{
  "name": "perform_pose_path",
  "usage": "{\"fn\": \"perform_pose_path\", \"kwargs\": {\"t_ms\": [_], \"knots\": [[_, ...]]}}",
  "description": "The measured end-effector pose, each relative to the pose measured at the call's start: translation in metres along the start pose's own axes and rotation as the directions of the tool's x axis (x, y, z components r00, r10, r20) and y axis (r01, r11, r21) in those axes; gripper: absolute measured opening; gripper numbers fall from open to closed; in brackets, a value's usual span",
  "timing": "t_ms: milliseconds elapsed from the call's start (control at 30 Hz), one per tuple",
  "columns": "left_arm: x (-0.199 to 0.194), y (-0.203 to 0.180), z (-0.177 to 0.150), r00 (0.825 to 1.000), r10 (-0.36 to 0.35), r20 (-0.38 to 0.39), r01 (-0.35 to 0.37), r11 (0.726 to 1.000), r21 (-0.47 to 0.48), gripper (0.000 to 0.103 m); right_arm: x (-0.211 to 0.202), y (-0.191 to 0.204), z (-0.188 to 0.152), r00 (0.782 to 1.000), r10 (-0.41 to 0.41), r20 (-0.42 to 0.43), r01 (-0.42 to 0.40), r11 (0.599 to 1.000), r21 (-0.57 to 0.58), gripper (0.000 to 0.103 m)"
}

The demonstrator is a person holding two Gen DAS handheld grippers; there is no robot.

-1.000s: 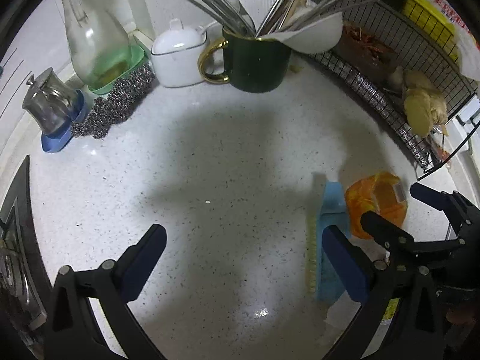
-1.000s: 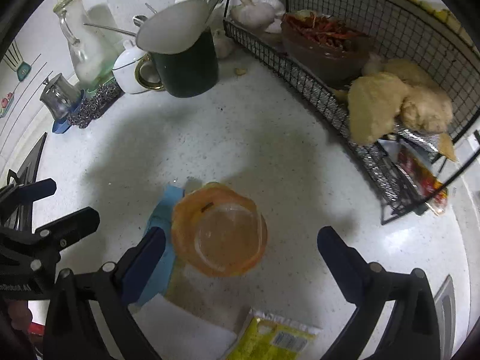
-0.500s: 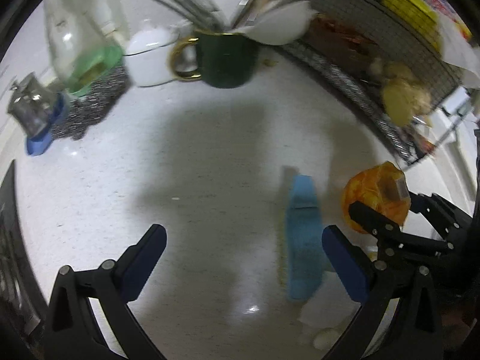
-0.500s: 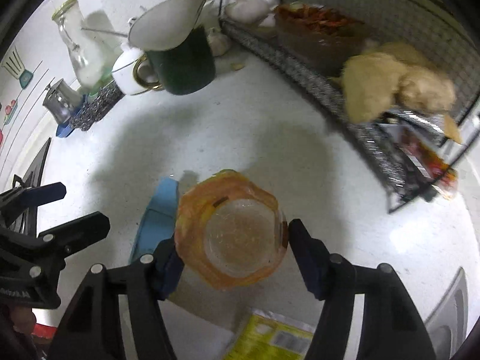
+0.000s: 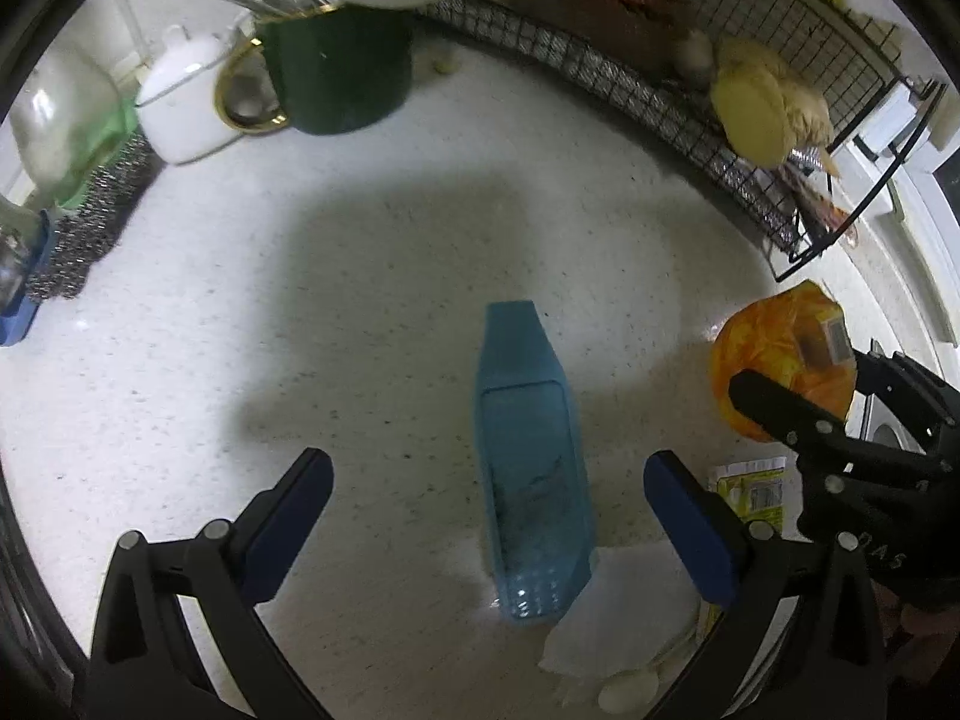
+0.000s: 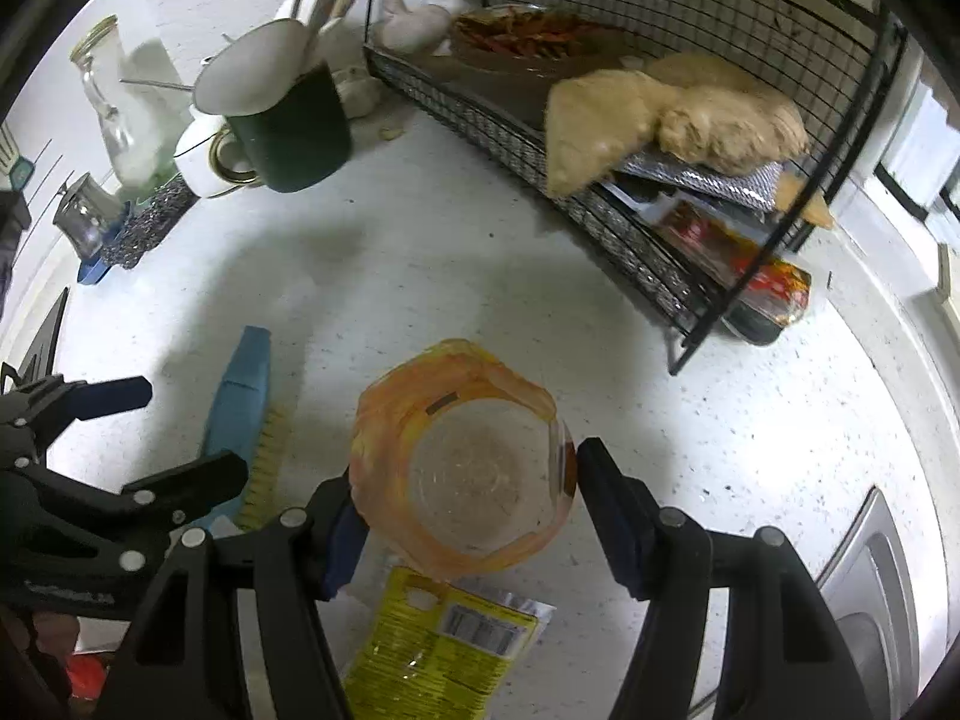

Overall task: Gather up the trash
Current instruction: 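Grasp the blue brush with the left gripper while the right gripper holds the cup, then carry the cup and brush down to the red bucket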

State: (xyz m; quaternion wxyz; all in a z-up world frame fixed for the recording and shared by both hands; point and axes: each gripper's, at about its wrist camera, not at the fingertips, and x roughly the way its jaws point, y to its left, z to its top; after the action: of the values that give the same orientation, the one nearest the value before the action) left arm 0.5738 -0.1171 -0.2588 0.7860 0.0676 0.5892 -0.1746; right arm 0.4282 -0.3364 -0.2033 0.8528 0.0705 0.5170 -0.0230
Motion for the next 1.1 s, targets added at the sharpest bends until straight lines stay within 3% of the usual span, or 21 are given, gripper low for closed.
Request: {"fn": "perform_pose_path", "kwargs": {"t_ms": [67,167,267,333,400,500,767,1100], "knots": [[0.007,-0.001,0.002,1.000,0.008,-0.013,-0.008,1.000,0.001,0.102,0.003,0.000,0.001,1.000,-0.004,-0.003,0.004,1.000,0.006,0.063],[0.014,-0.001,0.001,1.000,0.002,-0.028,-0.002,1.000,-0.011,0.088,0.004,-0.002,0.001,1.000,-0.004,-0.006,0.004,1.000,0.017,0.063],[0.017,0.001,-0.002,0.999,-0.001,-0.032,0.000,0.999,-0.034,0.066,0.003,-0.003,0.002,1.000,-0.009,-0.001,0.009,1.000,0.015,0.063],[0.016,0.000,-0.001,0.999,-0.013,-0.030,0.012,0.999,-0.036,0.045,0.000,-0.003,0.001,1.000,-0.007,0.000,0.007,1.000,0.011,0.063],[0.014,0.001,-0.003,0.999,-0.030,-0.028,0.029,0.998,-0.050,0.035,0.000,0.000,0.002,1.000,-0.007,-0.004,0.007,1.000,0.015,0.063],[0.003,0.007,-0.013,1.000,0.000,-0.008,-0.001,0.998,-0.066,0.035,-0.003,0.006,0.002,1.000,0.004,-0.004,-0.004,1.000,0.021,0.063],[-0.040,0.007,-0.031,0.999,-0.017,0.045,0.020,0.997,-0.075,0.035,-0.029,0.022,-0.004,1.000,0.000,0.015,0.000,1.000,-0.011,0.063],[-0.130,0.017,-0.062,0.988,0.002,0.156,0.009,0.997,-0.071,0.035,-0.086,0.056,-0.020,0.998,0.012,0.069,-0.010,0.999,-0.032,0.063]]}}
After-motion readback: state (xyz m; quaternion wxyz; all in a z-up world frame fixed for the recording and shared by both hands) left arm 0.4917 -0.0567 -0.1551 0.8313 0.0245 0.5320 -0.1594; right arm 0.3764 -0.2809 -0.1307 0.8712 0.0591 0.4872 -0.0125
